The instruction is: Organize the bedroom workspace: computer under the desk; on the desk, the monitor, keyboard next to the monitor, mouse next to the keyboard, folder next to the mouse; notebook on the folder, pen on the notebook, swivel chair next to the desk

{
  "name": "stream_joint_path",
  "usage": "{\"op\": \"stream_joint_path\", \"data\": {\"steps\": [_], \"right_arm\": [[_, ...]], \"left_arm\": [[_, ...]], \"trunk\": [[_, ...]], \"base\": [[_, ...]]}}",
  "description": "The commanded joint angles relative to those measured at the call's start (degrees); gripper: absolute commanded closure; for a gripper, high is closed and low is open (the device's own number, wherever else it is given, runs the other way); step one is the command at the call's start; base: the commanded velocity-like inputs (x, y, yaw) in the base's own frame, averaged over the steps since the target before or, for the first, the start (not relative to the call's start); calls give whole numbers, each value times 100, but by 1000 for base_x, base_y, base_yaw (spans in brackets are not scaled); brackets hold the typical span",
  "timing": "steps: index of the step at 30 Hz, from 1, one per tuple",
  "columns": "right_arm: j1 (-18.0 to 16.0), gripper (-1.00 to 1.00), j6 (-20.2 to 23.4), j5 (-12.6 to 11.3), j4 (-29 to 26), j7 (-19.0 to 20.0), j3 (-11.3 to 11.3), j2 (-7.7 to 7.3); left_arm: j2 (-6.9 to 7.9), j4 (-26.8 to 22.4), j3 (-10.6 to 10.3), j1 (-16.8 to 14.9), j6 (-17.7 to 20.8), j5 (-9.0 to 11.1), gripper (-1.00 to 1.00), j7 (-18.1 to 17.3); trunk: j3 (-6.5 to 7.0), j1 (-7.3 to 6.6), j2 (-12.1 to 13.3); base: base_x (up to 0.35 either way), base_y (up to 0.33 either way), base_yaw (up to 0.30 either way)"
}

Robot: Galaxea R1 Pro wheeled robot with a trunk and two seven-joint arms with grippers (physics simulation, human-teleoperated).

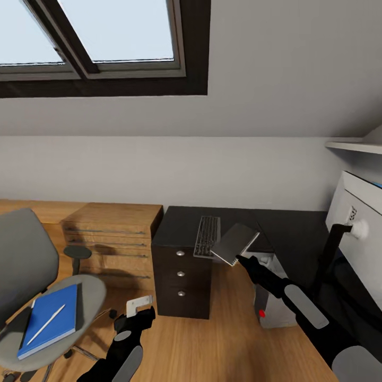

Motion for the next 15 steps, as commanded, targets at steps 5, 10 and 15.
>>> {"op": "stream_joint_path", "data": {"steps": [5,10,15], "right_arm": [[-8,100,2,-38,24,10,2,-27],[-9,100,12,-94,270,4,-284,-40],[-5,100,348,-863,494,-9,-583,-196]], "left_arm": [[6,-13,0,-7,19,29,-100,52],[6,-32,-5,-7,19,23,-100,48],[6,-31,0,-7,19,24,-100,38]], "trunk": [[-7,4,-4],[-7,4,-4],[-7,4,-4]], "base": [[179,0,0],[155,0,0],[318,0,0]]}}
